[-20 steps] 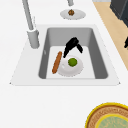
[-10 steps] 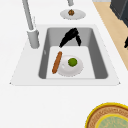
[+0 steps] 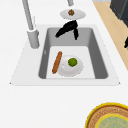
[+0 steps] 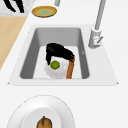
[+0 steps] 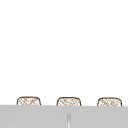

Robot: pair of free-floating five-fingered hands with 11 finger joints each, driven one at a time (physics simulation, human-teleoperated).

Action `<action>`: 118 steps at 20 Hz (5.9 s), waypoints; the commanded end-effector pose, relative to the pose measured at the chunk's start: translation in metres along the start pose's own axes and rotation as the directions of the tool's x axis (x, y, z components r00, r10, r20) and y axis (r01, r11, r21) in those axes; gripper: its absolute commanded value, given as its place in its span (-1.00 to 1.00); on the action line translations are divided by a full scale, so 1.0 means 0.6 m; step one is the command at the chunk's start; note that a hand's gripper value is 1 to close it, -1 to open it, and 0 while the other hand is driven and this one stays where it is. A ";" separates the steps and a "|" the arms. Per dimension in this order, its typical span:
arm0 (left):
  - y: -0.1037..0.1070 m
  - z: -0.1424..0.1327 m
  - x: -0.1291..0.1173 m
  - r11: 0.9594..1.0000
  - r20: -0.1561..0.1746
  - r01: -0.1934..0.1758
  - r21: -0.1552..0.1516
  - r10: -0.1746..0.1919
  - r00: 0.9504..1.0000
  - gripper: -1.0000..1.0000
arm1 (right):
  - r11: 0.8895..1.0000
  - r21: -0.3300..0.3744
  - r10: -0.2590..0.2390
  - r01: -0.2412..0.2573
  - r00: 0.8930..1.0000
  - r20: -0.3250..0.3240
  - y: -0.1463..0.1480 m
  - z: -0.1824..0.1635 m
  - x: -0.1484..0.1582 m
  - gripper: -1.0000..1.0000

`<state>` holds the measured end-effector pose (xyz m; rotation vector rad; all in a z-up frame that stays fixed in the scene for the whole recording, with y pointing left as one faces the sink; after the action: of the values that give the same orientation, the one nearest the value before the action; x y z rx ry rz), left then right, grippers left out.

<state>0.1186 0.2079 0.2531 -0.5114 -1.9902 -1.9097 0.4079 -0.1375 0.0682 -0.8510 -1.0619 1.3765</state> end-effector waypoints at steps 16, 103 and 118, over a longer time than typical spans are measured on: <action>0.000 0.000 0.000 1.000 0.000 0.000 0.000 0.000 1.000 0.00 | 0.941 -0.338 0.039 -0.032 0.999 0.012 -0.141 -0.045 -0.025 -1.00; 0.000 0.000 0.000 1.000 0.000 0.000 0.000 0.000 1.000 0.00 | 0.862 0.500 0.170 -0.083 0.977 -0.131 -0.365 -0.369 0.095 1.00; 0.000 0.000 0.000 1.000 0.000 0.000 0.000 0.000 1.000 0.00 | 0.857 0.342 0.509 -0.385 0.731 -0.453 -0.306 -0.343 0.190 1.00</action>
<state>0.1186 0.2079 0.2531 -0.5114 -1.9902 -1.9097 0.6516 -0.0346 0.1637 -1.3291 -0.2974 1.4520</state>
